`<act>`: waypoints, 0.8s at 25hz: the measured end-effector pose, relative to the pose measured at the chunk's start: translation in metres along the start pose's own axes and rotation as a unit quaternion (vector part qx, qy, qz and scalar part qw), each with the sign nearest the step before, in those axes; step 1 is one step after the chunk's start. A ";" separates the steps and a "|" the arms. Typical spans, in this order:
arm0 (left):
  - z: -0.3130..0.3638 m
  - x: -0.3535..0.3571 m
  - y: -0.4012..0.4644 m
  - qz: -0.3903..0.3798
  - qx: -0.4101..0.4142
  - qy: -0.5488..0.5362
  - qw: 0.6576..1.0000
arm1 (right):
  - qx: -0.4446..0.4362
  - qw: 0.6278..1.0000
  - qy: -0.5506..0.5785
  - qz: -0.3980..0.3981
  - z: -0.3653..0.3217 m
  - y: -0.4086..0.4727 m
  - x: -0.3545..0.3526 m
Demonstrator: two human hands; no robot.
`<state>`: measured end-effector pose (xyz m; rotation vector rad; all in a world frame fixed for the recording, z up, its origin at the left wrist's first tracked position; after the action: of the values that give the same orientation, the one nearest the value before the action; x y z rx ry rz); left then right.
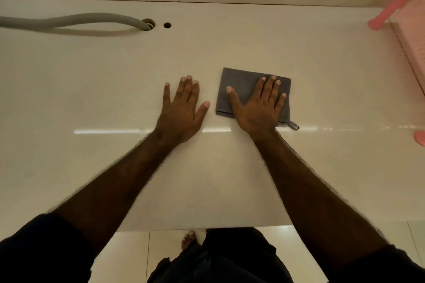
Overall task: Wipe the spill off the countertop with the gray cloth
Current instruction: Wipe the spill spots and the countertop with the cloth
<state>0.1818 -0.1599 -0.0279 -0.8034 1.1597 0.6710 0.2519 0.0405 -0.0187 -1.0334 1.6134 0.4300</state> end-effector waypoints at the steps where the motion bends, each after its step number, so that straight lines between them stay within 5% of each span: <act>1: -0.017 -0.001 -0.006 0.009 -0.032 -0.007 0.999 | -0.004 1.000 -0.010 0.013 -0.009 0.008 0.000; 5: -0.097 -0.005 -0.040 0.032 -0.132 -0.029 0.990 | -0.093 0.994 -0.061 0.022 -0.052 0.033 0.009; 11: -0.132 -0.003 -0.050 0.060 -0.154 0.009 0.986 | -0.285 0.950 -0.121 -0.026 -0.040 -0.016 0.031; 15: -0.134 0.002 -0.051 0.079 -0.152 0.002 0.985 | -0.233 0.960 -0.139 -0.071 0.001 0.000 0.007; 20: -0.133 0.002 -0.051 0.085 -0.152 0.002 0.985 | -0.242 0.955 -0.155 -0.076 -0.078 0.060 0.007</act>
<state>0.1544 -0.2985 -0.0448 -0.9676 1.1524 1.0049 0.1572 0.0137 -0.0150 -1.3666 1.1601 0.8653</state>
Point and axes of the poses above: each hand's wrist, its own y-axis towards the middle knuckle, its own x-axis out of the palm, z = x × y, the point moved 1 cm from there along y, towards the middle knuckle, and after that the axes turned 4 degrees about -z, right-handed, at the moved point
